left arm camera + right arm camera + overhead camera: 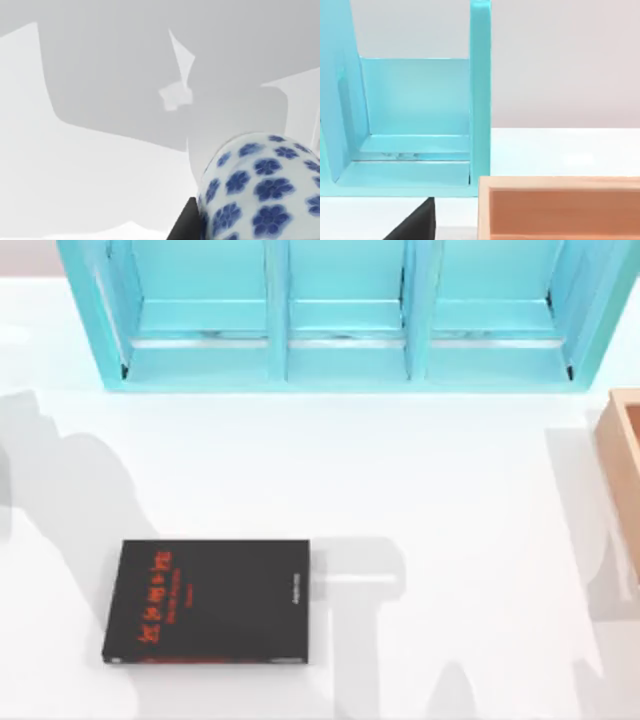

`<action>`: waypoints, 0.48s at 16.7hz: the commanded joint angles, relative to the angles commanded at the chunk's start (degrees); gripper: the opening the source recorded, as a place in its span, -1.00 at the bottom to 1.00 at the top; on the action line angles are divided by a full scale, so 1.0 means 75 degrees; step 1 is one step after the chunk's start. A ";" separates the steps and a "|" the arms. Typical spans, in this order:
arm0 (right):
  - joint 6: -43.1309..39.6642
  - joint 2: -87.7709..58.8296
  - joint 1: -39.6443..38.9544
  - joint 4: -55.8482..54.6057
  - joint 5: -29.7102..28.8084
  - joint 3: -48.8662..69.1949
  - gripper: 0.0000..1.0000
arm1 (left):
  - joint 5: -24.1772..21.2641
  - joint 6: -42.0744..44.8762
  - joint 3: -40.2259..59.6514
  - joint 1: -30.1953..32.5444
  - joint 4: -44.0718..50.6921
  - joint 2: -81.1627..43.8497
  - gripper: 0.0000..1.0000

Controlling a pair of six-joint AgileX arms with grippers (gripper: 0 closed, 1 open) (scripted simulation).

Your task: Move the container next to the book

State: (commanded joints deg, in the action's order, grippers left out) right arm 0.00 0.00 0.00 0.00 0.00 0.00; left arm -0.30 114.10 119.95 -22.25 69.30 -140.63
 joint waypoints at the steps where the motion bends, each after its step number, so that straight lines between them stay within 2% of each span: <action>1: 0.0000 0.0000 0.0000 0.0000 0.0000 0.0000 1.00 | 0.0000 0.0000 0.0000 0.0000 0.0000 0.0000 -1.00; 8: 0.0000 0.0000 0.0000 0.0000 0.0000 0.0000 1.00 | 0.0017 0.0042 0.0315 0.0043 0.0314 0.0000 -1.00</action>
State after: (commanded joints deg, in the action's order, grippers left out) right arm 0.00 0.00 0.00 0.00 0.00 0.00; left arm -0.17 114.41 122.31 -21.92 71.66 -140.63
